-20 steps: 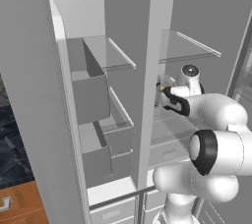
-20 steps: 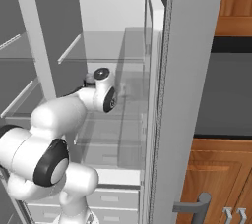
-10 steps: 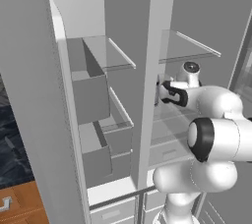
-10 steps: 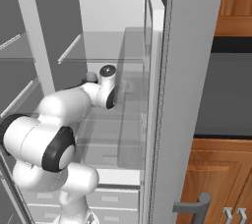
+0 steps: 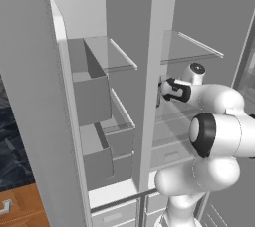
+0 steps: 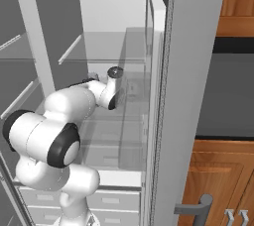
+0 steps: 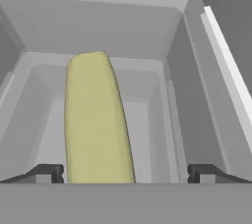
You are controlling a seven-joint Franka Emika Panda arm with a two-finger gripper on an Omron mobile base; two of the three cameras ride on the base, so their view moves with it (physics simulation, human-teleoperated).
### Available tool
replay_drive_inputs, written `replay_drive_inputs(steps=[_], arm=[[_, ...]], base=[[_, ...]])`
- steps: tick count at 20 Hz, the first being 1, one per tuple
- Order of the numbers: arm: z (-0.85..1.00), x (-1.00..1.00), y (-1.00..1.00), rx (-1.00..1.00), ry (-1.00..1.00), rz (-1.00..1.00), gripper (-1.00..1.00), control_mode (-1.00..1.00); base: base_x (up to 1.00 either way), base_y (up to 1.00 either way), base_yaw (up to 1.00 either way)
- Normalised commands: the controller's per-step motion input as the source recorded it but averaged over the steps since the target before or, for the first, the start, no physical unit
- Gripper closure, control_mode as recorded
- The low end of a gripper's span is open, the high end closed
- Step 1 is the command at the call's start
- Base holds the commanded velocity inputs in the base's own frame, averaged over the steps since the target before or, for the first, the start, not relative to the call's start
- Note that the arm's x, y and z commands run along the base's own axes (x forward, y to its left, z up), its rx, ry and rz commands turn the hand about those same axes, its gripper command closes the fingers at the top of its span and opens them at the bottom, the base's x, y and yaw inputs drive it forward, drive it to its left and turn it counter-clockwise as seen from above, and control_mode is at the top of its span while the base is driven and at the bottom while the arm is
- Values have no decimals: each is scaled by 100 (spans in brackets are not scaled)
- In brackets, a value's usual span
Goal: Retrieve the butter from the fridge and place it on a plate on the dining table. Then retrieve the butter knife by the fridge and place it near the plate.
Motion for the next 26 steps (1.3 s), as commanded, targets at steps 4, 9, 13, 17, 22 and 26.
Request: replay_drive_inputs(steps=[4, 9, 13, 17, 22, 26], arm=[[-23, 0, 0, 0, 0, 3, -100, -100], [-28, 0, 1, 0, 0, 1, 100, -100], [-43, 0, 7, 0, 3, 1, 100, -100], [-30, 0, 10, 0, 1, 0, 100, -100], [-5, -4, -6, 0, -6, -7, 100, -100], [0, -1, -34, 0, -5, -19, 100, -100]], base=[[0, 0, 0], [0, 0, 0], [0, 0, 0], [0, 0, 0], [0, 0, 0], [0, 0, 0]])
